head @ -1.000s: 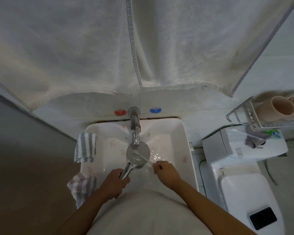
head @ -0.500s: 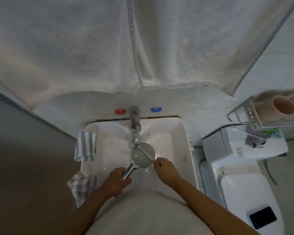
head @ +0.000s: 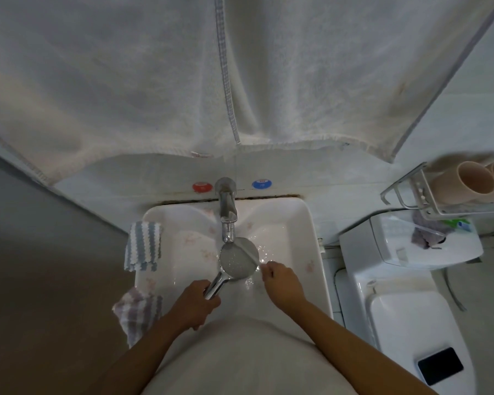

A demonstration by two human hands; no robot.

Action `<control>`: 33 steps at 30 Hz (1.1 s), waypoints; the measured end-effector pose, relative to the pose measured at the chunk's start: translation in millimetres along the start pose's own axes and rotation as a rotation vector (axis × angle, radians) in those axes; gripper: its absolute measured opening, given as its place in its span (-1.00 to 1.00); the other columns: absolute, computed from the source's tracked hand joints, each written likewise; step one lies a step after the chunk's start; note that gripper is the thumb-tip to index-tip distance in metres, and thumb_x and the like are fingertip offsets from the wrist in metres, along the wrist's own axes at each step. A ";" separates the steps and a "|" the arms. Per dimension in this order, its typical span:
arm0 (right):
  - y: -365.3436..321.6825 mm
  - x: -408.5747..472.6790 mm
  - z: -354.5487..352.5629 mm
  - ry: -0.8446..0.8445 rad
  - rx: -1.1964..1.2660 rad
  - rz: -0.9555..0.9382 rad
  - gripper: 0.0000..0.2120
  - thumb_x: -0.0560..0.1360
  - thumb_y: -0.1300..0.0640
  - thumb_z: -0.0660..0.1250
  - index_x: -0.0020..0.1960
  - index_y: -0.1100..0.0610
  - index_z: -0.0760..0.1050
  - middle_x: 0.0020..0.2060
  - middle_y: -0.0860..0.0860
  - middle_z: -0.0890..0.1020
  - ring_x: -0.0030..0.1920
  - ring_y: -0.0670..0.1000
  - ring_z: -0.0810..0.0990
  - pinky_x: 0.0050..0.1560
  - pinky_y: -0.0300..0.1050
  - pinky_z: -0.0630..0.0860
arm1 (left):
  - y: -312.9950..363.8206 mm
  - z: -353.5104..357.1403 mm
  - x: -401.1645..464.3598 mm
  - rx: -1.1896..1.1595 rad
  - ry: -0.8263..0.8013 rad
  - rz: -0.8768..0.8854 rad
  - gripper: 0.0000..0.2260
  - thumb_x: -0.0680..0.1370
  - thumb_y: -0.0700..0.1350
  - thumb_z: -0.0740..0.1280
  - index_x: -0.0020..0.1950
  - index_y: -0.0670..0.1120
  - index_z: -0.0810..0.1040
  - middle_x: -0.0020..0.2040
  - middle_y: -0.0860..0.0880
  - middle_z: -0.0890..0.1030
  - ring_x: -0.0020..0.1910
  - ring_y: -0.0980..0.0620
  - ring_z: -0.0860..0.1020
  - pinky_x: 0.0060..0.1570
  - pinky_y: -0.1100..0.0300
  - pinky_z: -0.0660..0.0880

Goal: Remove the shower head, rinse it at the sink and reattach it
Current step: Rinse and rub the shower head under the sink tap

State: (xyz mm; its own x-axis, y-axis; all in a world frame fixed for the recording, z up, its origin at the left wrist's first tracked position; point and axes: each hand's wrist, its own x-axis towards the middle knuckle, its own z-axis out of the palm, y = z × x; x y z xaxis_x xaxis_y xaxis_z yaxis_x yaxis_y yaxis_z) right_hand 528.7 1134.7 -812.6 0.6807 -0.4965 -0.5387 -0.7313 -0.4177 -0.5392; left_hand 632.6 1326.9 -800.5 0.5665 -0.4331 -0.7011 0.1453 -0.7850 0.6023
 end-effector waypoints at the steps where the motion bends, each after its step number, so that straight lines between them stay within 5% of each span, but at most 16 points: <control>1: 0.5 1.7 -1.7 0.032 0.010 0.011 -0.61 0.67 -0.01 0.10 -0.33 0.03 0.28 -0.34 0.01 0.44 -0.23 0.11 0.44 -0.21 -0.07 0.34 | 0.6 0.0 0.4 -0.013 -0.003 -0.008 -0.88 0.49 -0.20 0.33 -0.22 -0.14 0.43 -0.44 -0.09 0.45 -0.66 0.03 0.31 -0.65 0.28 0.27; 6: 1.2 -6.3 7.1 -0.159 -0.012 -0.071 -0.67 0.65 0.00 0.16 -0.26 0.08 0.43 -0.26 0.07 0.55 -0.19 0.15 0.53 -0.20 -0.09 0.39 | 0.0 -0.7 1.6 -0.022 -0.011 -0.010 -0.88 0.50 -0.19 0.31 -0.21 -0.13 0.42 -0.43 -0.08 0.45 -0.66 0.04 0.32 -0.64 0.27 0.28; 10: -0.1 -0.5 -1.1 0.027 -0.067 0.029 -0.70 0.67 -0.04 0.07 -0.16 0.06 0.39 -0.12 0.14 0.61 -0.07 0.19 0.55 -0.18 -0.07 0.33 | 0.7 -1.7 1.6 -0.012 -0.017 -0.008 -0.86 0.52 -0.18 0.31 -0.22 -0.12 0.40 -0.41 -0.10 0.44 -0.65 0.03 0.32 -0.66 0.29 0.25; 16: -2.3 -8.2 2.9 -0.161 -0.037 -0.055 -0.68 0.66 0.00 0.15 -0.22 0.10 0.43 -0.23 0.07 0.55 -0.18 0.13 0.51 -0.16 -0.07 0.41 | -0.4 -2.6 -0.3 -0.020 -0.008 -0.003 -0.84 0.53 -0.18 0.31 -0.23 -0.12 0.39 -0.40 -0.12 0.44 -0.66 0.02 0.33 -0.63 0.29 0.25; 20: -2.1 -2.6 -5.5 0.035 -0.139 0.017 -0.70 0.69 -0.04 0.04 -0.13 0.06 0.36 -0.08 0.15 0.62 -0.08 0.17 0.54 -0.17 -0.08 0.31 | -2.7 -3.4 0.5 -0.034 0.002 -0.010 -0.83 0.52 -0.17 0.32 -0.25 -0.12 0.39 -0.43 -0.09 0.44 -0.64 -0.01 0.35 -0.62 0.26 0.27; 25: -3.8 -10.7 2.1 -0.177 -0.093 -0.080 -0.69 0.66 -0.01 0.13 -0.21 0.08 0.40 -0.24 0.02 0.51 -0.19 0.09 0.46 -0.25 -0.10 0.33 | -3.2 -5.7 0.6 -0.048 0.005 -0.030 -0.82 0.52 -0.15 0.32 -0.24 -0.12 0.39 -0.42 -0.08 0.44 -0.62 0.00 0.36 -0.60 0.25 0.28; 29: -2.6 -3.7 -4.7 0.024 -0.125 -0.008 -0.68 0.68 -0.04 0.07 -0.16 0.09 0.37 -0.22 0.08 0.52 -0.20 0.12 0.44 -0.21 -0.08 0.31 | 0.3 -5.4 0.0 -0.053 0.010 -0.023 -0.81 0.54 -0.17 0.32 -0.24 -0.14 0.38 -0.42 -0.10 0.42 -0.65 0.01 0.35 -0.64 0.27 0.25; 33: -0.8 -7.0 2.1 -0.144 -0.057 -0.059 -0.68 0.66 -0.01 0.14 -0.22 0.09 0.41 -0.25 0.04 0.52 -0.19 0.14 0.49 -0.18 -0.07 0.41 | -1.6 -5.5 0.3 -0.067 0.010 -0.042 -0.82 0.52 -0.16 0.33 -0.24 -0.13 0.39 -0.42 -0.09 0.43 -0.62 0.00 0.35 -0.62 0.26 0.27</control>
State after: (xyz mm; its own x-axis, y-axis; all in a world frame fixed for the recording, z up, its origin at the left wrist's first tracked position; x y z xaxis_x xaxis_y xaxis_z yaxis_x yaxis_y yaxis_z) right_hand 524.6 1140.1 -809.7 0.7185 -0.3577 -0.5965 -0.6885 -0.4873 -0.5372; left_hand 637.0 1330.5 -799.5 0.5671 -0.3956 -0.7224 0.2228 -0.7707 0.5969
